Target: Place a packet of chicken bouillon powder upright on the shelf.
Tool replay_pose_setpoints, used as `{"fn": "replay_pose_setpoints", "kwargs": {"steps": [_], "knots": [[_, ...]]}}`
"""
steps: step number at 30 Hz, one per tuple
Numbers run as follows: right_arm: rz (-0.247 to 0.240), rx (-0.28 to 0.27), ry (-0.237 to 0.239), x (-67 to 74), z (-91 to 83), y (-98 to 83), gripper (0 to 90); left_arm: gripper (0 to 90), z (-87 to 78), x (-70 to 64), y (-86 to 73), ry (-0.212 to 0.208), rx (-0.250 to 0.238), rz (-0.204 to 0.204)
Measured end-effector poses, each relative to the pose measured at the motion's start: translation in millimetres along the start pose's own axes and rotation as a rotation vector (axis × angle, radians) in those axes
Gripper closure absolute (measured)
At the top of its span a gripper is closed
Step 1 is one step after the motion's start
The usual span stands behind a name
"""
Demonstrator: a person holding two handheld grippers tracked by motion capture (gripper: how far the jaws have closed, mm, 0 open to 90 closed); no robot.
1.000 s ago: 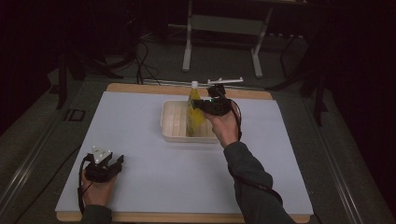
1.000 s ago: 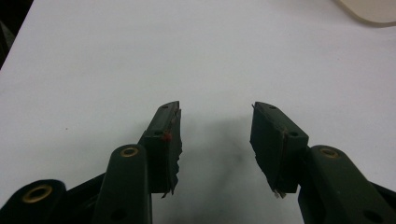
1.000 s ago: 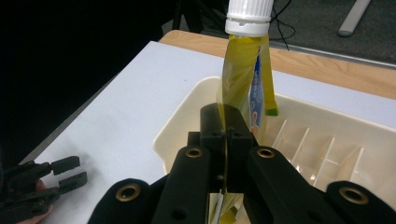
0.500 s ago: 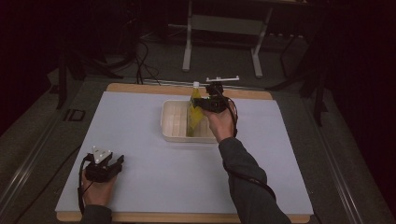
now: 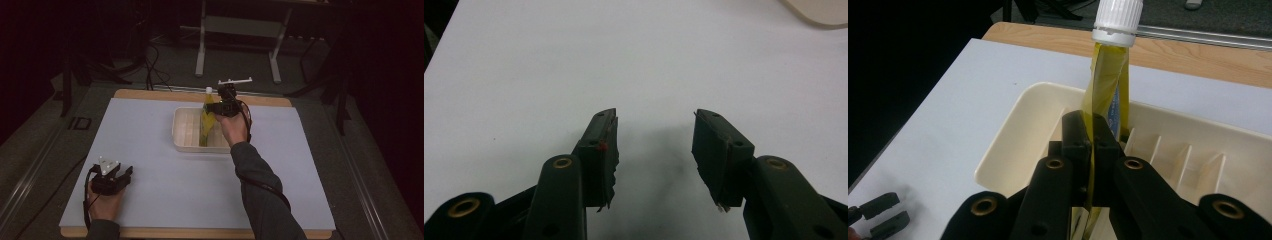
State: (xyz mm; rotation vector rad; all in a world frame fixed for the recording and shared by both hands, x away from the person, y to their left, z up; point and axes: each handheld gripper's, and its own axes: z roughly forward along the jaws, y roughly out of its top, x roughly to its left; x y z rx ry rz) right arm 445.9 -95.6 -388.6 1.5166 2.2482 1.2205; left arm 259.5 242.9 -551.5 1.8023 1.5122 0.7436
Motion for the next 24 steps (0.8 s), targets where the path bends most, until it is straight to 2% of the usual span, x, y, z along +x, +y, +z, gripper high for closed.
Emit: {"fn": "replay_pose_setpoints", "kwargs": {"steps": [4, 11, 15, 18, 24], "knots": [[-0.015, -0.009, 0.008, -1.0, -2.3, -2.1, 83.7, 52.9, 0.2, 0.0, 0.0, 0.000, 0.001, 0.000], [-0.045, -0.034, 0.038, -1.8, -10.6, -5.9, 68.3, 52.9, 0.0, 0.0, 0.0, 0.001, -0.003, -0.002], [-0.062, -0.038, 0.051, -0.8, -15.8, -7.3, 65.4, 52.9, -0.1, -0.1, 0.0, 0.001, -0.004, -0.002], [-0.093, -0.043, 0.073, 3.9, -23.9, -10.5, 63.3, 52.9, -0.2, 0.0, 0.0, 0.002, -0.005, -0.003], [-0.125, -0.058, 0.072, 7.8, -34.2, -15.2, 61.6, 52.8, -0.6, 0.0, -0.1, 0.003, -0.006, -0.004]]}}
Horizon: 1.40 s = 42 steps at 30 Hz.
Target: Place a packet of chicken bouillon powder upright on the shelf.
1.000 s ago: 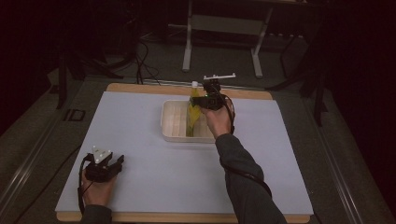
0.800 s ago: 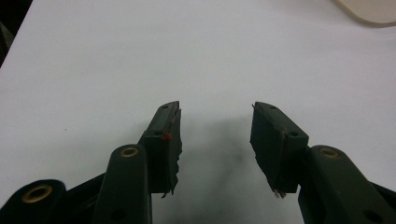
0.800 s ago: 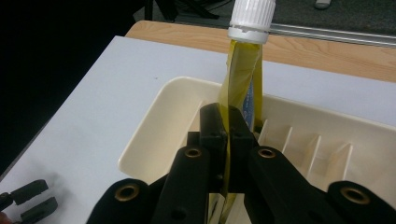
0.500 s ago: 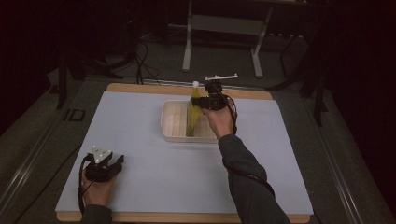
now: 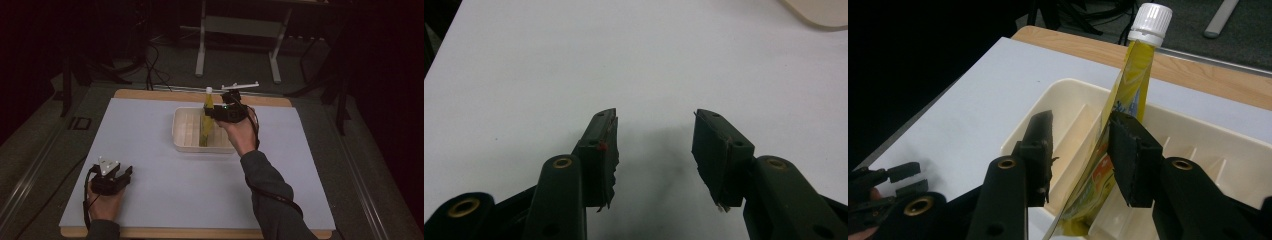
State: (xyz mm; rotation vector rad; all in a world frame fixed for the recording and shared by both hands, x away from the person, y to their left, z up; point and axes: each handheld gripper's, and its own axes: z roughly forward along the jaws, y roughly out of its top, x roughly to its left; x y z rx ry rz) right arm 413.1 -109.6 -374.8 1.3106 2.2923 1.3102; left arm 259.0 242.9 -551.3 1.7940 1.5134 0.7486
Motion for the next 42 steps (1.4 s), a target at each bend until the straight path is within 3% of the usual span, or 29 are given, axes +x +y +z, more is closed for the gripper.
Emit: {"fn": "replay_pose_setpoints", "kwargs": {"steps": [13, 20, 25, 33, 42], "knots": [[-0.090, -0.037, 0.022, 12.4, -32.2, -7.5, 51.0, 52.8, -0.4, 0.4, 0.0, 0.001, 0.001, 0.000], [-0.133, -0.048, 0.008, 16.2, -47.5, -12.7, 48.6, 52.9, -1.0, 0.7, 0.1, 0.002, -0.007, -0.006], [-0.153, -0.054, -0.006, 14.1, -56.0, -20.0, 47.8, 52.9, -1.5, 0.9, 0.1, 0.005, -0.008, -0.008], [-0.149, -0.054, -0.002, 2.7, -68.4, -37.0, 48.6, 52.8, -1.4, 0.8, 0.0, 0.008, -0.010, -0.009], [-0.150, -0.042, -0.007, -10.6, -69.3, -63.8, 48.6, 52.8, -1.7, 1.1, -0.3, 0.012, -0.013, -0.011]]}}
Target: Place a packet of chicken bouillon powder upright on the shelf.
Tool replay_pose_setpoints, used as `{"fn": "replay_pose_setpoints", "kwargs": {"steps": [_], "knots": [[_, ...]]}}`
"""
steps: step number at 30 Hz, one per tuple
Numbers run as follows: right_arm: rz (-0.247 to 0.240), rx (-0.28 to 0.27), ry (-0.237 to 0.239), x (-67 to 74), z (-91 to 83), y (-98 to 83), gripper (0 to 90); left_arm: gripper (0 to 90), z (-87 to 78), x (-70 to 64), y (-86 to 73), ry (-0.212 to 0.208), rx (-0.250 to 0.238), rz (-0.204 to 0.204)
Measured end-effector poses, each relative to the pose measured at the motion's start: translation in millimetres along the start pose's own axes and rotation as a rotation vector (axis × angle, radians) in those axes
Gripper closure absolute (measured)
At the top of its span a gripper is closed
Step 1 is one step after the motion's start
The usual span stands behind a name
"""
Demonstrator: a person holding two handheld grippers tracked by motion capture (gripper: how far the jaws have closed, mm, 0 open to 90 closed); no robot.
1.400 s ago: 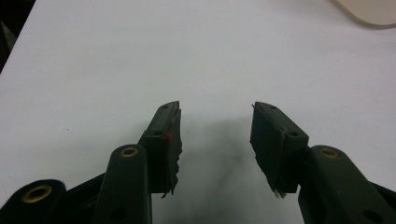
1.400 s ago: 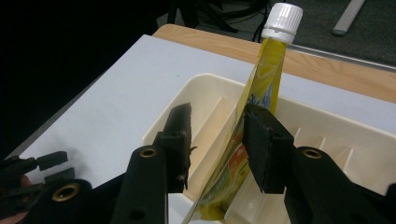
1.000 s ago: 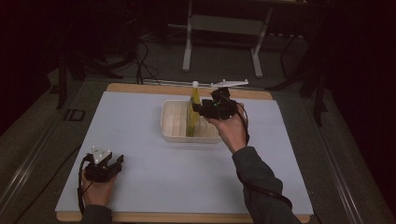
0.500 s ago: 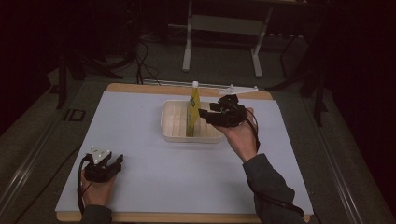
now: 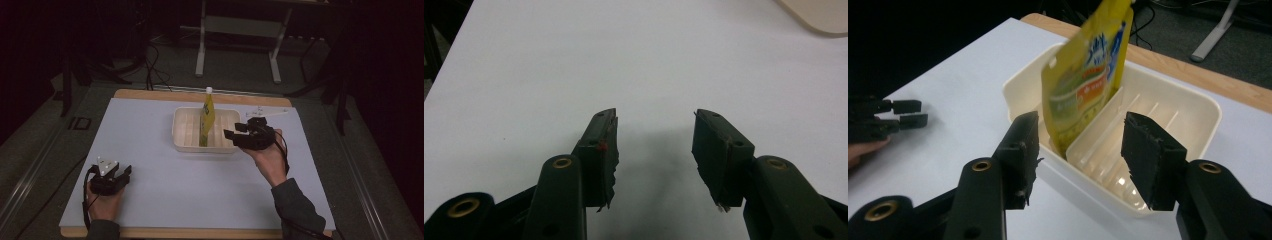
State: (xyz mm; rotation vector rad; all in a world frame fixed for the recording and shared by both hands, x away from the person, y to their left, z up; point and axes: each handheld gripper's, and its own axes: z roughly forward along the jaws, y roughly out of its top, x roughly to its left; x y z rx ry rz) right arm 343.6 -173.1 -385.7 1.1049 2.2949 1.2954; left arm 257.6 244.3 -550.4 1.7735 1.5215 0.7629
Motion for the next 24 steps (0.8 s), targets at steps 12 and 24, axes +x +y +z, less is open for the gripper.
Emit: {"fn": "replay_pose_setpoints", "kwargs": {"steps": [12, 24], "knots": [[-0.026, 0.029, -0.059, -8.7, 14.1, -44.6, 48.6, 52.7, -0.9, 0.3, -0.1, 0.002, -0.004, -0.003], [0.062, 0.043, -0.145, -40.1, 13.6, -107.3, 48.6, 52.6, -0.4, 1.8, -0.5, 0.030, 0.011, -0.011]]}}
